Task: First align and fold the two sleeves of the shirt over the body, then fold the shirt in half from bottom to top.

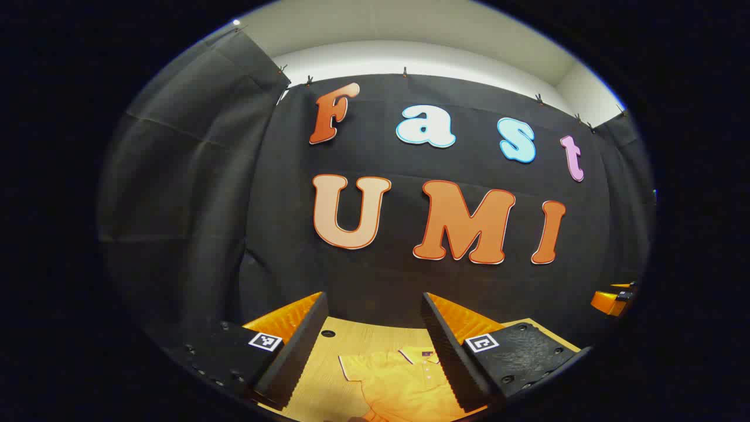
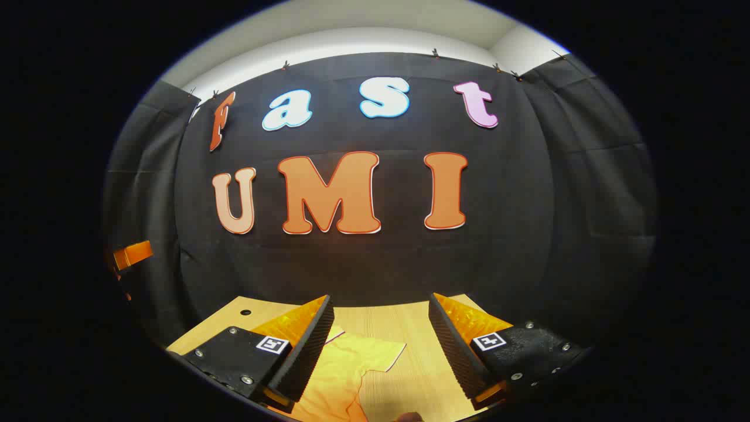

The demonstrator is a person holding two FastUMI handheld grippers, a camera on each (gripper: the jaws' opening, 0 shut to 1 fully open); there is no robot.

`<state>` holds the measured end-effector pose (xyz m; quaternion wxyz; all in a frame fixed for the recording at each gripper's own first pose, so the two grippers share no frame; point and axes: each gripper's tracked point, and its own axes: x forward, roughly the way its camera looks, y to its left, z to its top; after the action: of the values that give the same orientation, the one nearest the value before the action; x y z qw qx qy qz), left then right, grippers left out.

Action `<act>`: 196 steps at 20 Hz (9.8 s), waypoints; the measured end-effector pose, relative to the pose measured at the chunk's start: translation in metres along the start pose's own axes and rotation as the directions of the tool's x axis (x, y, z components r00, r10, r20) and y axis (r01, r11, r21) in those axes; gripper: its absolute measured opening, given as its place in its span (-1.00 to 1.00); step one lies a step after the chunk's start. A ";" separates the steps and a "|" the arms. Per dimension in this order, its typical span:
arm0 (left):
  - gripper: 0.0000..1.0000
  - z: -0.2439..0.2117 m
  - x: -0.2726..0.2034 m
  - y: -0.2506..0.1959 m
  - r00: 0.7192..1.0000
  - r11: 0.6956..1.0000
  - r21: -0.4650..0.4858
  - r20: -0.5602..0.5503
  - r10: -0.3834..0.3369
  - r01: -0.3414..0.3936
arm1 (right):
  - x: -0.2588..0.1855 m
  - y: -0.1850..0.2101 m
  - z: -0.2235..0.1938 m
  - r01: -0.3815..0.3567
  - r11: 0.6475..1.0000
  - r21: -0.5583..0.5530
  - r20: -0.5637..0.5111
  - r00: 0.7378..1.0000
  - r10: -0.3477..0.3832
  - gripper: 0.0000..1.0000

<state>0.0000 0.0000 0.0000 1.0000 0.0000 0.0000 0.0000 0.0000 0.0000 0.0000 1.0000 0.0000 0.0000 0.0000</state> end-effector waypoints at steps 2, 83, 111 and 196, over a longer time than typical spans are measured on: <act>0.90 0.000 0.008 -0.002 1.000 1.000 0.020 0.013 0.019 -0.019 | 0.011 0.003 -0.002 -0.042 0.999 -0.002 0.002 0.999 0.042 0.97; 0.96 -0.154 0.115 0.113 0.922 0.992 0.095 -0.368 0.115 -0.086 | 0.197 -0.042 -0.397 0.329 0.942 0.068 -0.960 0.280 -0.029 -0.99; 0.96 -0.149 0.072 0.235 0.926 0.988 0.003 -0.350 0.143 -0.151 | 0.206 0.174 -0.275 -0.163 0.986 -0.025 -0.875 0.482 0.057 -0.96; -0.82 -0.333 0.229 -0.093 0.358 0.978 -0.040 -0.927 -0.113 0.204 | 0.137 -0.024 -0.070 -0.111 0.987 0.118 -0.366 0.919 0.147 0.97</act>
<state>0.2289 -0.0931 -0.3334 0.8231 0.0407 0.5582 -0.0961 0.1369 -0.0235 -0.0695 0.9784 0.0474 0.1902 0.0660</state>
